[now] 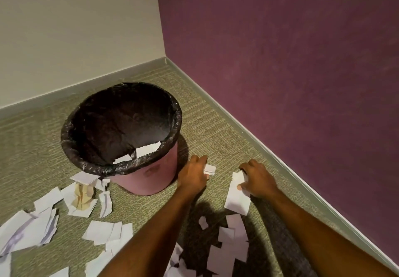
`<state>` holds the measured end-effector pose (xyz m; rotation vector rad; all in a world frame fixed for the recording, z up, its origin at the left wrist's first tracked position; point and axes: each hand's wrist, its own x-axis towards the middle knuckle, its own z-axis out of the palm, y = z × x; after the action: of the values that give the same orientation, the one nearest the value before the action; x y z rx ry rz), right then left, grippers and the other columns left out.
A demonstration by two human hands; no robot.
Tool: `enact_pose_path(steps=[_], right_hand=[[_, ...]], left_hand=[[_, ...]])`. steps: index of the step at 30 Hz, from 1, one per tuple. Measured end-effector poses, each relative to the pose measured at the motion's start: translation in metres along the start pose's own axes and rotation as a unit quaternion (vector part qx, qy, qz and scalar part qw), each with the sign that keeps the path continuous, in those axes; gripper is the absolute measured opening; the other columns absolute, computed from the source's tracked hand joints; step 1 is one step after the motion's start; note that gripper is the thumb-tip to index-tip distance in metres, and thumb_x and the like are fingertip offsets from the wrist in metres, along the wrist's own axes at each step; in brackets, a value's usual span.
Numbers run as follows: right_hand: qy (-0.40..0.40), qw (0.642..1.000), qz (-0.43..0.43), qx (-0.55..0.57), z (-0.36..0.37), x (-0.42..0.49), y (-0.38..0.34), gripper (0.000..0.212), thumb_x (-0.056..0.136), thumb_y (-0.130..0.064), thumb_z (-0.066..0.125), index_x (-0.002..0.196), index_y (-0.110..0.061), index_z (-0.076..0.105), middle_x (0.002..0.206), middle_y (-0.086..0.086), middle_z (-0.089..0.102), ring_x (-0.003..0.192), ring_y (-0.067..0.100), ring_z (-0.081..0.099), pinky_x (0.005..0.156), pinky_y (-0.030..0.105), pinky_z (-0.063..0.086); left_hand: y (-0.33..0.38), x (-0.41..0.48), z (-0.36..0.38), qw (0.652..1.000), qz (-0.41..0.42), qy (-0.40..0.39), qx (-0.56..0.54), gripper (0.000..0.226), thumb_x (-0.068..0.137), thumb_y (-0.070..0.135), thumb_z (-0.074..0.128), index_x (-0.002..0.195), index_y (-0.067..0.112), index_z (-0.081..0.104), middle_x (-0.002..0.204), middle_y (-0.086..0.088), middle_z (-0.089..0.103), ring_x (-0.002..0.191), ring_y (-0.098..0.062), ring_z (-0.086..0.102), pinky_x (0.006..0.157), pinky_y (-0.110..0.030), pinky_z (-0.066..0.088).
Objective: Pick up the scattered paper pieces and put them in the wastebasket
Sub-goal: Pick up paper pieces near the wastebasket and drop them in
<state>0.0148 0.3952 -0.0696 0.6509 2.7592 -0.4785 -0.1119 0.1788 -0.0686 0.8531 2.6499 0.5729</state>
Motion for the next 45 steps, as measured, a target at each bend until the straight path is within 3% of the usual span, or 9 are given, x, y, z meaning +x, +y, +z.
enact_pose_path(steps=[3, 10, 13, 17, 24, 30, 33, 38, 45], right_hand=[[0.047, 0.999, 0.021, -0.002, 0.013, -0.007, -0.006, 0.067, 0.080, -0.034, 0.091, 0.137, -0.017, 0.060, 0.131, 0.006, 0.057, 0.124, 0.034, 0.055, 0.090, 0.046, 0.055], [0.061, 0.991, 0.067, 0.095, 0.033, -0.008, -0.017, 0.061, 0.085, -0.004, 0.077, 0.138, -0.012, 0.049, 0.135, 0.011, 0.052, 0.111, 0.037, 0.063, 0.085, 0.044, 0.055], [0.048, 0.985, 0.087, 0.144, 0.028, -0.004, -0.012, 0.052, 0.081, -0.004, 0.079, 0.124, -0.013, 0.053, 0.126, 0.008, 0.052, 0.102, 0.032, 0.062, 0.075, 0.037, 0.048], [0.027, 0.979, 0.104, 0.175, 0.022, 0.001, -0.005, 0.049, 0.073, -0.008, 0.086, 0.105, -0.015, 0.050, 0.114, 0.009, 0.056, 0.091, 0.026, 0.058, 0.060, 0.032, 0.034], [0.044, 0.969, 0.123, 0.208, 0.020, -0.005, -0.007, 0.045, 0.074, -0.006, 0.088, 0.100, -0.014, 0.052, 0.105, 0.011, 0.066, 0.089, 0.028, 0.063, 0.065, 0.033, 0.040], [0.072, 0.953, 0.202, 0.214, 0.019, -0.024, -0.010, 0.022, 0.082, -0.014, 0.086, 0.091, -0.013, 0.066, 0.097, 0.009, 0.074, 0.084, 0.027, 0.064, 0.067, 0.031, 0.045], [0.068, 0.937, 0.251, 0.233, 0.027, -0.036, -0.012, 0.026, 0.080, -0.022, 0.087, 0.096, -0.006, 0.075, 0.101, 0.013, 0.075, 0.088, 0.031, 0.071, 0.068, 0.034, 0.056], [0.080, 0.911, 0.311, 0.257, 0.036, -0.053, -0.021, 0.034, 0.079, -0.022, 0.078, 0.112, -0.016, 0.075, 0.124, 0.014, 0.063, 0.107, 0.037, 0.068, 0.080, 0.035, 0.059], [0.109, 0.887, 0.329, 0.305, 0.038, -0.063, -0.040, 0.050, 0.080, -0.004, 0.077, 0.126, -0.011, 0.060, 0.132, 0.016, 0.046, 0.107, 0.039, 0.064, 0.078, 0.038, 0.060]], left_hand=[[0.006, 0.007, 0.003, 0.998, 0.008, -0.039, 0.053, 0.063, 0.084, 0.042, 0.084, 0.140, 0.033, 0.055, 0.131, -0.004, 0.053, 0.124, -0.031, 0.055, 0.091, -0.047, 0.058], [0.003, 0.015, 0.010, 0.994, 0.055, 0.070, 0.063, 0.020, 0.105, 0.035, 0.060, 0.106, 0.020, 0.073, 0.109, -0.004, 0.062, 0.105, -0.029, 0.064, 0.070, -0.039, 0.051], [0.001, 0.019, 0.012, 0.989, -0.037, 0.113, -0.086, 0.018, 0.104, 0.022, 0.057, 0.095, 0.013, 0.070, 0.097, -0.009, 0.071, 0.092, -0.035, 0.069, 0.068, -0.037, 0.045], [0.004, 0.022, 0.005, 0.923, -0.220, 0.095, -0.303, 0.023, 0.109, 0.024, 0.051, 0.121, 0.010, 0.065, 0.116, -0.015, 0.072, 0.109, -0.038, 0.067, 0.082, -0.035, 0.041], [0.022, -0.012, 0.021, 0.887, -0.209, 0.036, -0.410, 0.020, 0.105, 0.018, 0.049, 0.097, 0.013, 0.067, 0.091, -0.016, 0.078, 0.063, -0.019, 0.067, 0.059, -0.033, 0.050], [0.045, -0.040, 0.042, 0.928, -0.168, -0.005, -0.333, 0.018, 0.101, 0.023, 0.054, 0.085, 0.019, 0.062, 0.089, -0.016, 0.076, 0.080, -0.034, 0.074, 0.071, -0.044, 0.063], [0.062, -0.049, 0.047, 0.944, -0.140, -0.009, -0.299, 0.013, 0.102, 0.010, 0.056, 0.099, 0.007, 0.068, 0.103, -0.014, 0.076, 0.093, -0.028, 0.070, 0.076, -0.030, 0.052], [0.075, -0.064, 0.058, 0.974, -0.073, 0.003, -0.215, 0.031, 0.095, 0.015, 0.073, 0.125, 0.006, 0.069, 0.120, -0.013, 0.068, 0.111, -0.031, 0.065, 0.095, -0.040, 0.052], [0.081, -0.072, 0.062, 0.984, -0.045, -0.012, -0.171, 0.046, 0.073, 0.031, 0.060, 0.111, 0.007, 0.070, 0.105, -0.013, 0.063, 0.091, -0.036, 0.067, 0.075, -0.037, 0.048]])
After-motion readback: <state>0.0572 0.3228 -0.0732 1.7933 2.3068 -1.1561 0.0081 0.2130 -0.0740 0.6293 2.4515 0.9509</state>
